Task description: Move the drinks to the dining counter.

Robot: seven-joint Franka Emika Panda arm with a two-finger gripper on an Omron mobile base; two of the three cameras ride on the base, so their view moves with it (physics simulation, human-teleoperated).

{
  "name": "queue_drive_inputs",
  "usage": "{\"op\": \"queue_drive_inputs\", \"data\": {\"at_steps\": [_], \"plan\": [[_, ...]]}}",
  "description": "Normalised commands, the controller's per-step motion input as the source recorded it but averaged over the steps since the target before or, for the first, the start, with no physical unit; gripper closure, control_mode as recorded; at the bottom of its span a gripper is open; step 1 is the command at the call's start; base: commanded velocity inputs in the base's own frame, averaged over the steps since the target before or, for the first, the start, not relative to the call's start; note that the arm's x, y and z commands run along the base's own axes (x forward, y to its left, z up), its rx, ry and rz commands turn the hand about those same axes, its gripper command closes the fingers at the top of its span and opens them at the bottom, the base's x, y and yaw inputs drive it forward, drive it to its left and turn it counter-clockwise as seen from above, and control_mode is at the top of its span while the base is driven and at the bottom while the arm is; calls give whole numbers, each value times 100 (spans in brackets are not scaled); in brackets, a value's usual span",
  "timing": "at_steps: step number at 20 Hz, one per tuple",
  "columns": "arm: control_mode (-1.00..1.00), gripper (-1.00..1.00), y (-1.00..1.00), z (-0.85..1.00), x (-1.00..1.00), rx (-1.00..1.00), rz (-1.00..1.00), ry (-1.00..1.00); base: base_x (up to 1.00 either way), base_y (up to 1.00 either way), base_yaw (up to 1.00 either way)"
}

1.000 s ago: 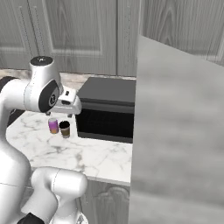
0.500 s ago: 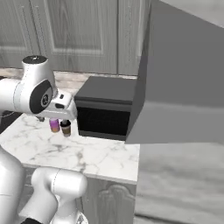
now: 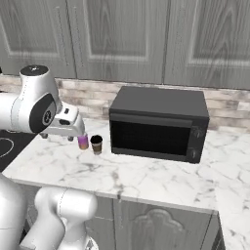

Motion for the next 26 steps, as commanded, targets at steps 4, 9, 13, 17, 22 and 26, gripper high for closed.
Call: {"op": "queue_drive_inputs", "data": {"at_steps": [4,9,13,17,22,26], "plan": [[100,-100,0,0,0,0,0,0,2,33,0],[100,-100,0,0,0,0,0,0,22,33,0],[100,-100,0,0,0,0,0,0,56,29,-3],[100,-100,0,0,0,0,0,0,50,76,-9],[100,-100,0,0,0,0,0,0,70,63,-7],[100,-100,0,0,0,0,0,0,64,37,-14]]}}
